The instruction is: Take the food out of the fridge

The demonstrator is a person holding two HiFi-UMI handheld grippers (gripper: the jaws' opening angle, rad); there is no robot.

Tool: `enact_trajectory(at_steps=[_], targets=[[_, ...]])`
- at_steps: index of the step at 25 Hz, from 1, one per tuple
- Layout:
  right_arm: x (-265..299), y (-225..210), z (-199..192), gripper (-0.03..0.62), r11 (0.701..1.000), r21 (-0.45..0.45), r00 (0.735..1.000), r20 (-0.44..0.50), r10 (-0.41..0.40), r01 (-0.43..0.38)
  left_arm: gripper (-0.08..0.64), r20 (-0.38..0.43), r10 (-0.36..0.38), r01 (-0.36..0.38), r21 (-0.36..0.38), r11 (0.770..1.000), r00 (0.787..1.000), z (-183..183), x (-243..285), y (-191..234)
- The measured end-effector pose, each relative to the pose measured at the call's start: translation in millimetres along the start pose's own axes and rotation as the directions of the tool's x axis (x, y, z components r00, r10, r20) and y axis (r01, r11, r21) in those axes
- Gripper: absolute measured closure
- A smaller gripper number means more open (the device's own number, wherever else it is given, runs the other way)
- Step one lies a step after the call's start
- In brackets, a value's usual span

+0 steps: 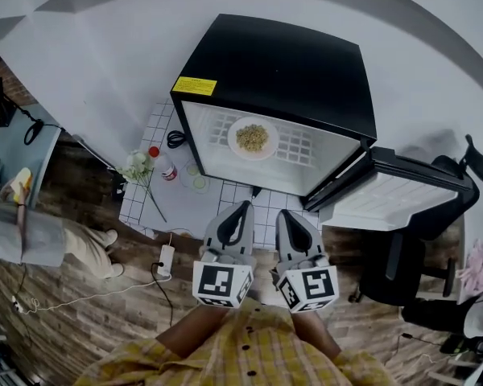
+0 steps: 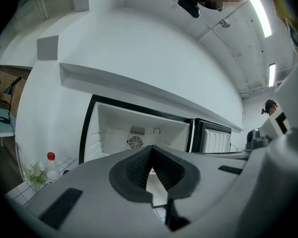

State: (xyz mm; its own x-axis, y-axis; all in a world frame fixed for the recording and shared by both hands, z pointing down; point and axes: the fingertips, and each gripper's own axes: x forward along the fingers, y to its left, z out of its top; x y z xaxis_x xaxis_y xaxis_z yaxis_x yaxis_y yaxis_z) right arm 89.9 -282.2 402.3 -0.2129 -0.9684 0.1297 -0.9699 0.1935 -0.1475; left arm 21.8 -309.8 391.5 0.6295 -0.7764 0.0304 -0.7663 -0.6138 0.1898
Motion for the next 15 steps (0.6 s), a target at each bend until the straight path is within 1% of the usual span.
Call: enact_trajectory(at_steps=[7, 13, 15], targets=[[27, -1, 3, 0.586, 1.0, 0.0, 1.0, -0.012, -0.021, 0.021, 0.554, 0.0, -0.011, 0.011, -0.013, 1.0, 1.0, 2, 19, 19], [44, -8, 2, 0.586, 1.0, 0.0, 1.0, -0.016, -0.017, 0.017, 0.554, -0.001, 0.023, -0.023, -0.004, 1.0, 1.0, 1, 30, 30], [50, -12, 0, 0.586, 1.0, 0.017, 1.0, -0.019, -0.01, 0.01, 0.554, -0.001, 0.035, -0.035, 0.001, 0.999, 0.999, 0, 31, 33]])
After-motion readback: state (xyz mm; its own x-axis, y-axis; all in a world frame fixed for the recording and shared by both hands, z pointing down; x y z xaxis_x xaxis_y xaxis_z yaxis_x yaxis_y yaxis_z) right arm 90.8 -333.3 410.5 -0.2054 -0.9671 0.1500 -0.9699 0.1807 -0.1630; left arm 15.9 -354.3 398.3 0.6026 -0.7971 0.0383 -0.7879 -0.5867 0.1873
